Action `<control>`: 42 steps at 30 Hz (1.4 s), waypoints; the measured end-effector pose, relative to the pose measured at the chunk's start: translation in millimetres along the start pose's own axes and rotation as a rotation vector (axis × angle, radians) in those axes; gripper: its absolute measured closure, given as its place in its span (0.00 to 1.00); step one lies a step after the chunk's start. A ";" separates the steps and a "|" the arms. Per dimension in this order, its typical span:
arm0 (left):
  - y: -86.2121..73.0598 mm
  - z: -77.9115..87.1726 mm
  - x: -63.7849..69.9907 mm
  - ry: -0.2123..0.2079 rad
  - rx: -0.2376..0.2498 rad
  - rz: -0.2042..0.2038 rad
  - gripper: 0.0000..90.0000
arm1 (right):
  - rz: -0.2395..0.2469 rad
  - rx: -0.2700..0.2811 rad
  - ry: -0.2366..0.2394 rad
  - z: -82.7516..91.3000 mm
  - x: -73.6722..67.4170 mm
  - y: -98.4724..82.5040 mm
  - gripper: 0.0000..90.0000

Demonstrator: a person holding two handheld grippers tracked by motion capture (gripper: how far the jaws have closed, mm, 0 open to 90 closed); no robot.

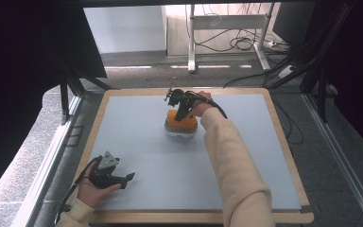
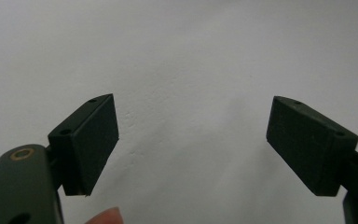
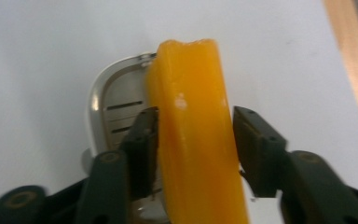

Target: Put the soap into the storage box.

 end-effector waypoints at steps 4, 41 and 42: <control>0.1 -0.1 0.3 -0.002 -0.001 -0.001 0.19 | -0.029 -0.001 -0.049 2.4 3.2 -3.1 0.42; 0.3 -0.7 1.3 0.007 0.001 0.002 0.18 | -0.369 0.358 -0.079 68.5 -50.8 -110.3 0.32; 0.3 -0.7 1.2 0.007 0.000 0.002 0.18 | -0.378 0.373 -0.077 70.9 -55.1 -116.7 0.32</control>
Point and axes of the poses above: each handheld gripper's, and its own axes: z roughly backward along the jaws, y roughly out of its top, x roughly to its right, the point moved 3 cm from there along -z, roughly forward along the jaws, and after that the axes turned 2 degrees about x, right-handed, at the moved point
